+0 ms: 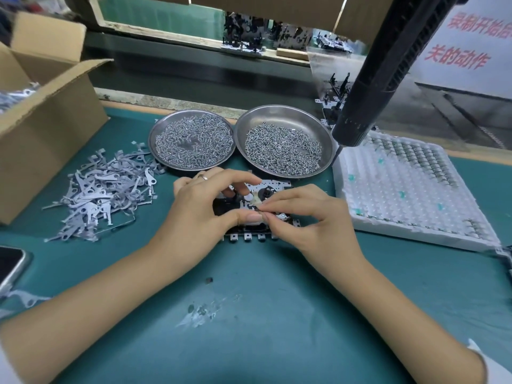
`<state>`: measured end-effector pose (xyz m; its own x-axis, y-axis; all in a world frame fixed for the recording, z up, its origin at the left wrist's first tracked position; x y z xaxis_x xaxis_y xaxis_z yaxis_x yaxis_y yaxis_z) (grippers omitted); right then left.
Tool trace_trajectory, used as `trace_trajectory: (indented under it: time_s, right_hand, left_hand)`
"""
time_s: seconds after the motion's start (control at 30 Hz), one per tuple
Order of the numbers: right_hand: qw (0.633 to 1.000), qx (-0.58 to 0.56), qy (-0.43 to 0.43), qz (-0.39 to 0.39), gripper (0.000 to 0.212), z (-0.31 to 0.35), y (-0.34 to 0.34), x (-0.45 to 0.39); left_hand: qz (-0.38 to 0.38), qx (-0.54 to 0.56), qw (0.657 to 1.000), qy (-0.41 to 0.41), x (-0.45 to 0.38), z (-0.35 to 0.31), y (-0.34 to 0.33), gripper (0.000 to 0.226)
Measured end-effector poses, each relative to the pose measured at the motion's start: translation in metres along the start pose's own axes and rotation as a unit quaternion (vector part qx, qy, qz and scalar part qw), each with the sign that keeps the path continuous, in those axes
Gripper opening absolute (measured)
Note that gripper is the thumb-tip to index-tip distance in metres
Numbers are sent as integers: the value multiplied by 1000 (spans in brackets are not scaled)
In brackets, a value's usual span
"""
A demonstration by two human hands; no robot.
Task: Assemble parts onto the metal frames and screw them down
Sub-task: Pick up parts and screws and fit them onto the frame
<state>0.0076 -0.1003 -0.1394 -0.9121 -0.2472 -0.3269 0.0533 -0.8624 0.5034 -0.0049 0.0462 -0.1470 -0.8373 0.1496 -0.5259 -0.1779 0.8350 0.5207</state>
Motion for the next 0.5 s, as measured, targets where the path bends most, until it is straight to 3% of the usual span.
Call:
trace_trajectory:
  time_s: [0.1,0.2,0.5]
  right_hand:
    - [999,37,25,-17,11,3,-2,2]
    - [993,96,70,-16,8,6,-9,6]
    - [978,167,129,-8,7,7,-17,9]
  left_hand:
    - [6,50,998,22,3,7,2,37]
    - [-30,91,994,51,7,15,11,22]
    - [-44,3,999,15,10,5,15,21]
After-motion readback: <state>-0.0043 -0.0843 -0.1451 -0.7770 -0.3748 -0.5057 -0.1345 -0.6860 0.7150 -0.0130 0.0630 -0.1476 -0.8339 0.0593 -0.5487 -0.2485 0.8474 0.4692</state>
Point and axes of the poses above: each hand's wrist, its own x-axis away from the middle knuckle, its own y-axis out of the back of the hand, z = x × y, the point moved 8 cm from there along -x, towards the middle knuckle, and after that the axes turned 13 degrees about -y, right-handed, at the moved point
